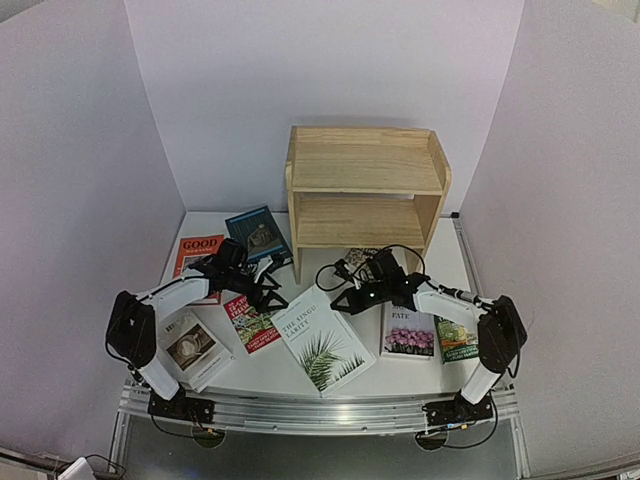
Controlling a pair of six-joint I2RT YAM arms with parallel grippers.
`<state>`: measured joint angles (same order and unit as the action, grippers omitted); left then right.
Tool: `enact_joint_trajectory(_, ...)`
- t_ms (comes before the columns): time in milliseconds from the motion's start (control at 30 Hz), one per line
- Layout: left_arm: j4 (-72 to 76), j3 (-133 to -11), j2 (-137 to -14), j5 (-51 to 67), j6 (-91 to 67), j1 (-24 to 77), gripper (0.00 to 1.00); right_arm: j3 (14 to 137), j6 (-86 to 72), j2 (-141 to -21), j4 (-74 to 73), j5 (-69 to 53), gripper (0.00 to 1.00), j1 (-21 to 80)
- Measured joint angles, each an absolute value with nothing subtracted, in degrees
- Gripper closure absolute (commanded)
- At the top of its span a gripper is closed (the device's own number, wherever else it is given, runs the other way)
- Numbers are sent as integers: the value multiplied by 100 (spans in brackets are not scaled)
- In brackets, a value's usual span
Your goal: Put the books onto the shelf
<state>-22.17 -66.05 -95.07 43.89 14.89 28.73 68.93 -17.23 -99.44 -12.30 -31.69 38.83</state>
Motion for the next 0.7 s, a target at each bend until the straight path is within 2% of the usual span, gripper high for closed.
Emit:
enact_joint_trajectory(233, -2561, -6841, -10067, 5160, 1997, 2882, 0, 6927, -1397, -9645, -1235, -2979, 100, 3976)
enact_joint_trajectory(500, -2319, -6934, -10274, 5501, 2004, 2997, 1, 7159, -976, -9631, -1247, -3039, 100, 3986)
enact_joint_trajectory(567, -2212, -6935, -10312, 5568, 1943, 3006, 6, 7191, -828, -9629, -1249, -3077, 100, 3986)
enact_joint_trajectory(700, -2146, -6947, -10358, 5757, 1937, 3006, 24, 7261, -533, -9629, -1258, -3167, 100, 3986)
